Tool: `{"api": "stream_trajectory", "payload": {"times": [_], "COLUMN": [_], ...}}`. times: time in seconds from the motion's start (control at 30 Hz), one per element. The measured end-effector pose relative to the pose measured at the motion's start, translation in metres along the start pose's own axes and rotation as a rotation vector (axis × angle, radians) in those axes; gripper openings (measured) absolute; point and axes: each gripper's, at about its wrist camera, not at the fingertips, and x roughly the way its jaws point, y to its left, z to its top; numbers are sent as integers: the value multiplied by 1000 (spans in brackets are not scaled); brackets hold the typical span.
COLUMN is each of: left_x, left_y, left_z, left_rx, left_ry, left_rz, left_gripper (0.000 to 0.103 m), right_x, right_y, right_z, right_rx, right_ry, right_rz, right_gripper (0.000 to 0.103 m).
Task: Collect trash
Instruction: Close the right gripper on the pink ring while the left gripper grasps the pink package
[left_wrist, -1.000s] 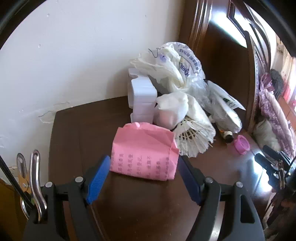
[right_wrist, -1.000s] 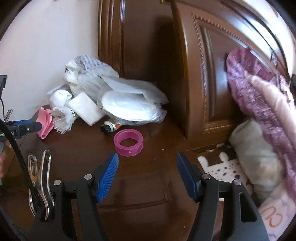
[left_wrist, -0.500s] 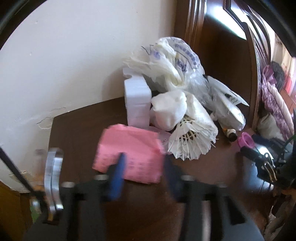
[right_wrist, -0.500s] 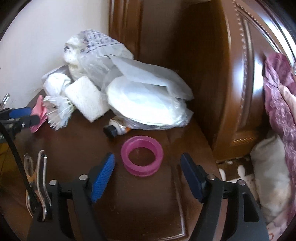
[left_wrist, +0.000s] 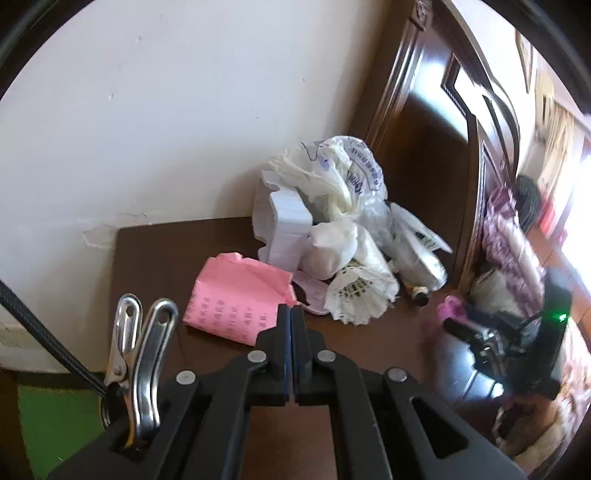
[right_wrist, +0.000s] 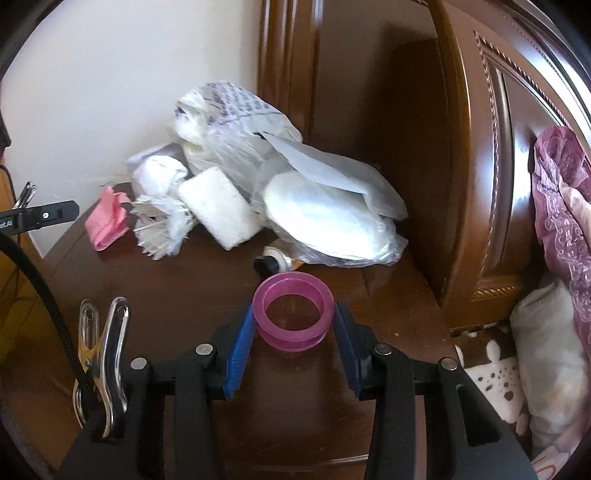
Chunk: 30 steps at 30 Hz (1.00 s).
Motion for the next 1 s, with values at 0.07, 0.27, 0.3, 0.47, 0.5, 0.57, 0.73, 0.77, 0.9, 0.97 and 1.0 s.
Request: {"api": "stream_trajectory", "payload": {"times": [0.07,0.27,0.3,0.47,0.5,0.57,0.73,0.77,0.9,0.97,1.0], "left_x": [4,34,40,60,62,64,68,71,80,82,81], "left_y": [1,-8,-14,-36,-36,-31,-4,-1,-3,-5,-5], "left_z": [5,10,10,5,5,7,16,16,11,8,7], "left_rx": [28,155,190,336,340,315,211,209,236,224,225], "left_ry": [-3,105,110,139,142,156,175,198,266,290,289], "left_rz": [49,156,184,258,259,231,199,191,149,108,109], "left_gripper": [11,77,78,84,85,90,103,103,103,103,103], "right_x": [-3,-4,0,2,2,2,1,1,1,2,2], "right_y": [2,-3,-7,-15,-14,-12,-9,-9,-10,-10,-9], "right_z": [0,1,1,2,3,3,3,3,3,3,3], "right_rx": [-9,9,25,65,64,57,43,42,44,45,45], "right_ry": [-12,-16,-6,-5,-5,-3,1,2,2,3,4], "right_rz": [-8,18,26,62,64,73,88,91,98,99,99], "right_gripper": [43,43,43,43,43,43,43,43,43,43,43]}}
